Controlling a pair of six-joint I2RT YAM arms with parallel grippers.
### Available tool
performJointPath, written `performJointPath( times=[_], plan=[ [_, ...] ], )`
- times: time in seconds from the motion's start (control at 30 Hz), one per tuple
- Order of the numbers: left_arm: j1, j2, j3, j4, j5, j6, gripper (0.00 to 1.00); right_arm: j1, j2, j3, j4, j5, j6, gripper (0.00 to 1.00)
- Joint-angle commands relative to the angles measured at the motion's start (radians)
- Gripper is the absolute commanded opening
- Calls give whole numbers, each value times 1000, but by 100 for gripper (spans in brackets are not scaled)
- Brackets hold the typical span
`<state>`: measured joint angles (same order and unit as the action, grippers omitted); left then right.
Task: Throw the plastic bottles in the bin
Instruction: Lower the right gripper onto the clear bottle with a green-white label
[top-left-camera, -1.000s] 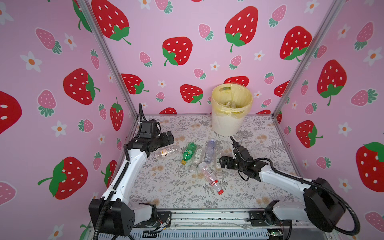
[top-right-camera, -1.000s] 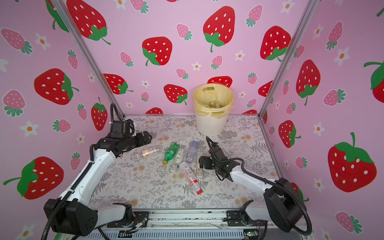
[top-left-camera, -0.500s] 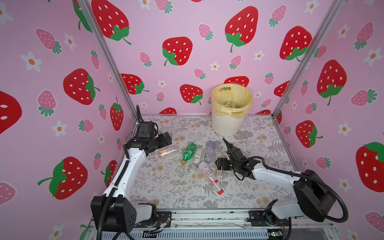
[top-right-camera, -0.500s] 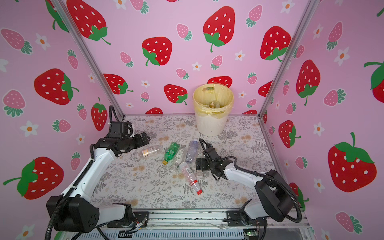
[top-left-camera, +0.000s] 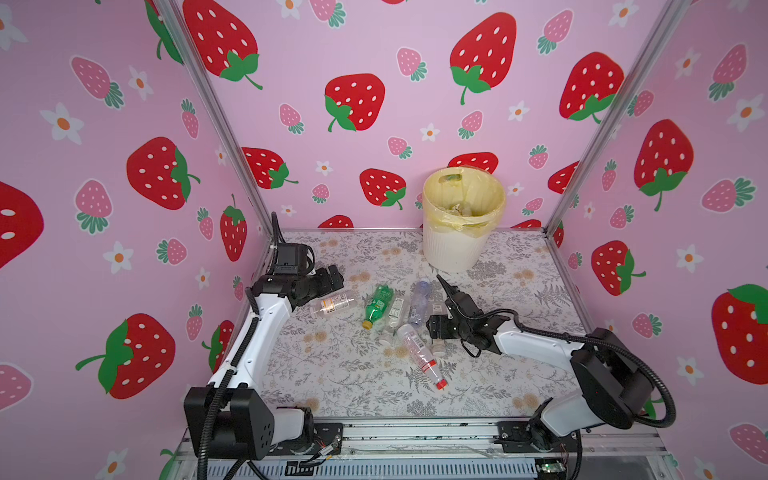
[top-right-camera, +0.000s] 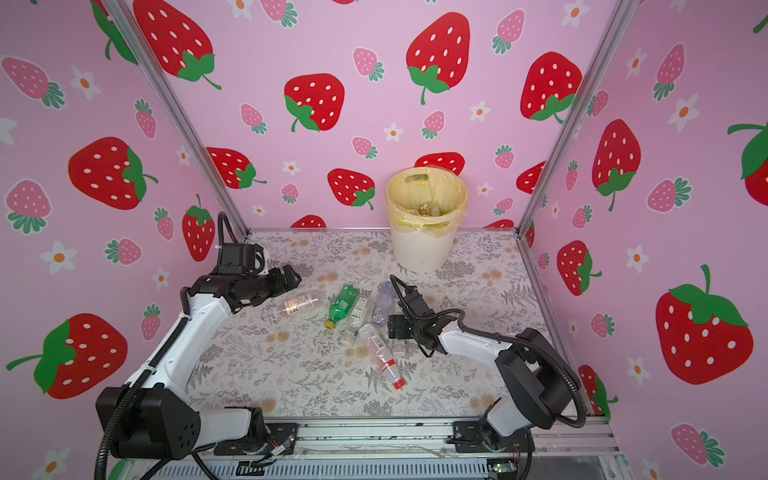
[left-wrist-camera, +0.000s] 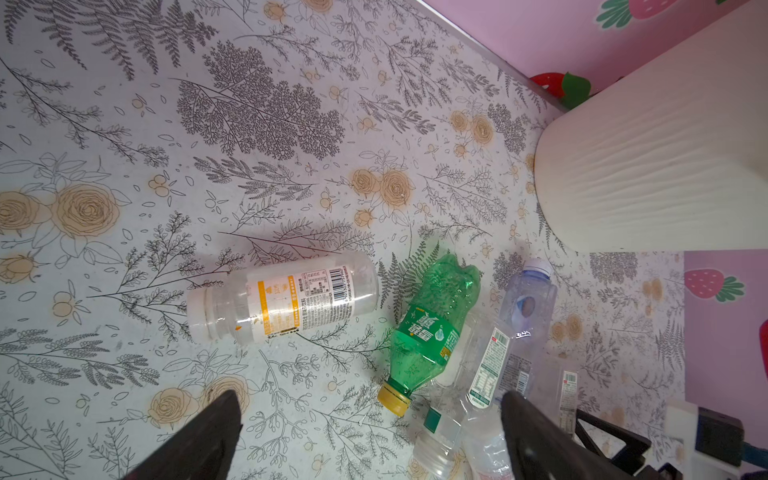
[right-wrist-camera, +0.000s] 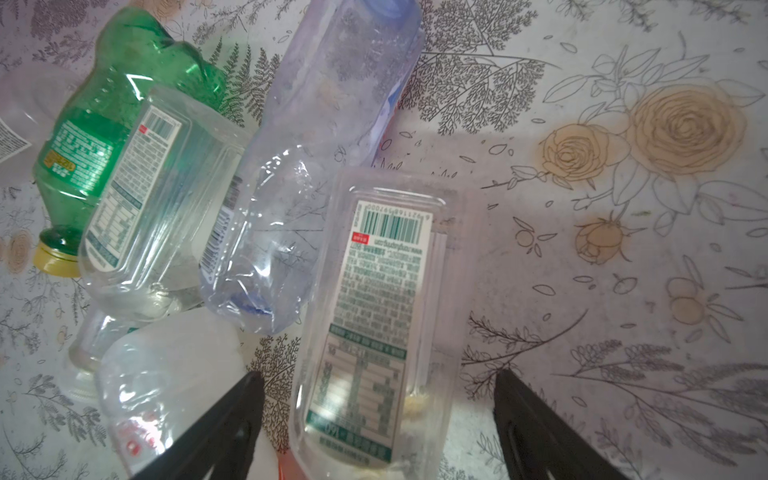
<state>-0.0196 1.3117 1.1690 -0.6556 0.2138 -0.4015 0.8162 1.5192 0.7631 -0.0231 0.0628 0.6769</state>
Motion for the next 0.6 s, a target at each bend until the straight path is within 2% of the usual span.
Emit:
performJointPath(
  times=[0.0, 0.57],
  plan=[
    [4, 0, -3, -9, 12, -7, 99, 8, 24, 34, 2, 14, -11, 88],
    [8, -2, -9, -2, 18, -8, 99, 19, 104, 90, -39, 46, -27, 86]
  ],
)
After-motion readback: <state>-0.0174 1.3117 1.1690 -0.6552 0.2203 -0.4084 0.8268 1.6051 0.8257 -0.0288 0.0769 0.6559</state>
